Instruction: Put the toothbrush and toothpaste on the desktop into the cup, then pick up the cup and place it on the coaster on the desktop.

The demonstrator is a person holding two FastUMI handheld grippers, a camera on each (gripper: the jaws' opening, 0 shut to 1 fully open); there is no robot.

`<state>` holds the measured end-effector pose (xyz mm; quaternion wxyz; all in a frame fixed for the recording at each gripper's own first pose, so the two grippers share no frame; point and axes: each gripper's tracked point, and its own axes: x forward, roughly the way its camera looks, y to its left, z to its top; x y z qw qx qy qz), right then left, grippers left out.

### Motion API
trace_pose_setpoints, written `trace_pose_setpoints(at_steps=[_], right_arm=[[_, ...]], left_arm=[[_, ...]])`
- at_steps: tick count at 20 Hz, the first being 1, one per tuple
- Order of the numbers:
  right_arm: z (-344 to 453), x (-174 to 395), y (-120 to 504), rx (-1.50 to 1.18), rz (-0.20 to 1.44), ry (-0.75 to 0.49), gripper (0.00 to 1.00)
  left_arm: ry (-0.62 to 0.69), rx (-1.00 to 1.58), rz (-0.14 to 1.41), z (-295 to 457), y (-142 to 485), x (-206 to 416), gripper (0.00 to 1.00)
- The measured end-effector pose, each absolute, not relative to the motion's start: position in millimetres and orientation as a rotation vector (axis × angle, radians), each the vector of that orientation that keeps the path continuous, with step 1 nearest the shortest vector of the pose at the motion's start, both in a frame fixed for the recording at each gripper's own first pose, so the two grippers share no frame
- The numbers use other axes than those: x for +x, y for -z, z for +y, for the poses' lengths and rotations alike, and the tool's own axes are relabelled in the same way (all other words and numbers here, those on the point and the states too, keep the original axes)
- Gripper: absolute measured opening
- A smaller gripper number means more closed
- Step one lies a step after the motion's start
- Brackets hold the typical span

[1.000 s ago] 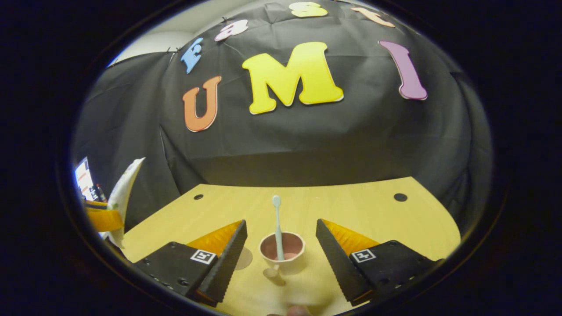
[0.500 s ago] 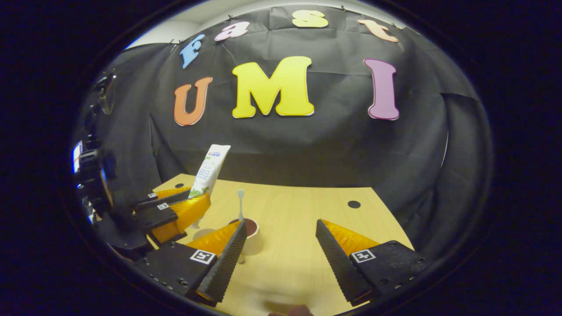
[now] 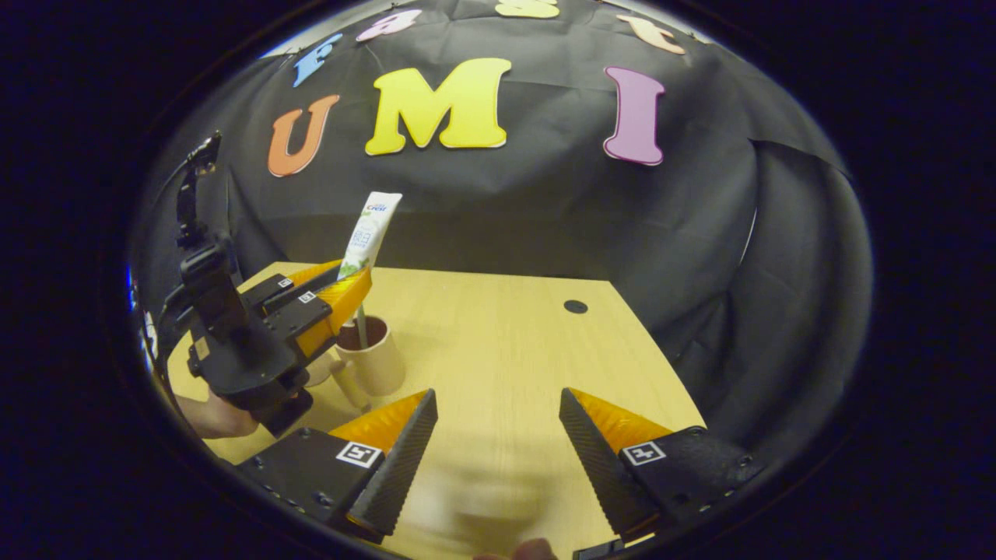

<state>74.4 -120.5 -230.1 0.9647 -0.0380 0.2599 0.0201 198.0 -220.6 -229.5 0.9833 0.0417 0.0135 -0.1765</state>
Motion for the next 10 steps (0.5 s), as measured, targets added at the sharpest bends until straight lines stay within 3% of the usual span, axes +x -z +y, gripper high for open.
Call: trace_pose_setpoints(at_steps=[10], right_arm=[[-117.8, 74.5, 237.9, -0.056, 0.537, -0.035, 0.97]], left_arm=[[0.355, 0.078, 0.086, -222.0, 264.2, 197.5, 0.36]])
